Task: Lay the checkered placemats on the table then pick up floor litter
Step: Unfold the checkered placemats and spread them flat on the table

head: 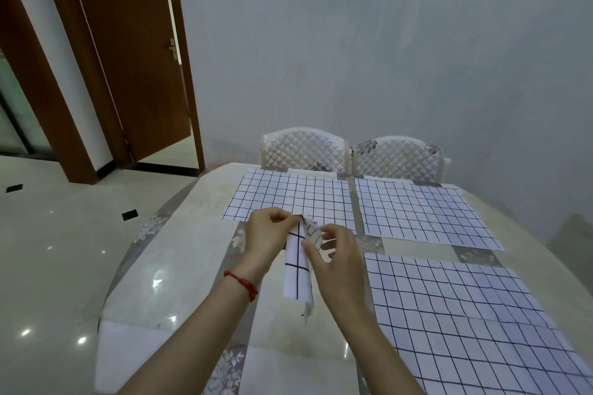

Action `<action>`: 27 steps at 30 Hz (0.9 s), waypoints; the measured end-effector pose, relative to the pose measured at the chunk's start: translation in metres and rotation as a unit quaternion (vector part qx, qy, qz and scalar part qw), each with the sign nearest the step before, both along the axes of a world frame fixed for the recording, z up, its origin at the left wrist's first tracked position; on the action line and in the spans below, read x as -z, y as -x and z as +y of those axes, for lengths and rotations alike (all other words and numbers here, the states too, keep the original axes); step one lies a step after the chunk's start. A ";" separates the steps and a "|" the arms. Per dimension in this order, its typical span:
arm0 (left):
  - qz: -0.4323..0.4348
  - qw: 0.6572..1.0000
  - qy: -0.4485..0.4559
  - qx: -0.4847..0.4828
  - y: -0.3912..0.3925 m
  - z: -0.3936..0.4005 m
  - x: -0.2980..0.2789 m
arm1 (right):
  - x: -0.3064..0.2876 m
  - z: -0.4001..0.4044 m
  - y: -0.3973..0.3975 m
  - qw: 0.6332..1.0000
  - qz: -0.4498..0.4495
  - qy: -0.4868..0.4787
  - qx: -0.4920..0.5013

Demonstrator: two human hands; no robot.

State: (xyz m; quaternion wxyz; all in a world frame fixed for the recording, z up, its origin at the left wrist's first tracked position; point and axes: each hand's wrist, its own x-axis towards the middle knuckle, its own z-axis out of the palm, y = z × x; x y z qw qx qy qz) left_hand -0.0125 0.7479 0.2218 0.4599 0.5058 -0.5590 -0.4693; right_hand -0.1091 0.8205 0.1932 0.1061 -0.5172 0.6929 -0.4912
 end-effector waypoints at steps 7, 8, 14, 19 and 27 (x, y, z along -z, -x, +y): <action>0.016 0.999 -0.002 -0.051 -0.001 -0.001 0.003 | -0.007 0.000 -0.010 0.987 0.047 -0.136 -0.075; 0.020 0.998 -0.003 -0.056 -0.001 -0.001 0.003 | -0.009 0.000 -0.012 0.984 0.054 -0.149 -0.082; 0.046 0.994 -0.015 -0.093 -0.006 -0.006 0.001 | -0.005 0.005 -0.013 0.971 0.156 -0.152 -0.103; 0.111 0.987 -0.066 -0.092 -0.017 -0.011 0.001 | -0.003 0.001 0.003 0.990 0.123 -0.053 -0.046; -0.079 0.981 0.167 -0.052 -0.017 0.002 0.006 | -0.023 -0.019 0.029 0.991 -0.084 -0.018 -0.100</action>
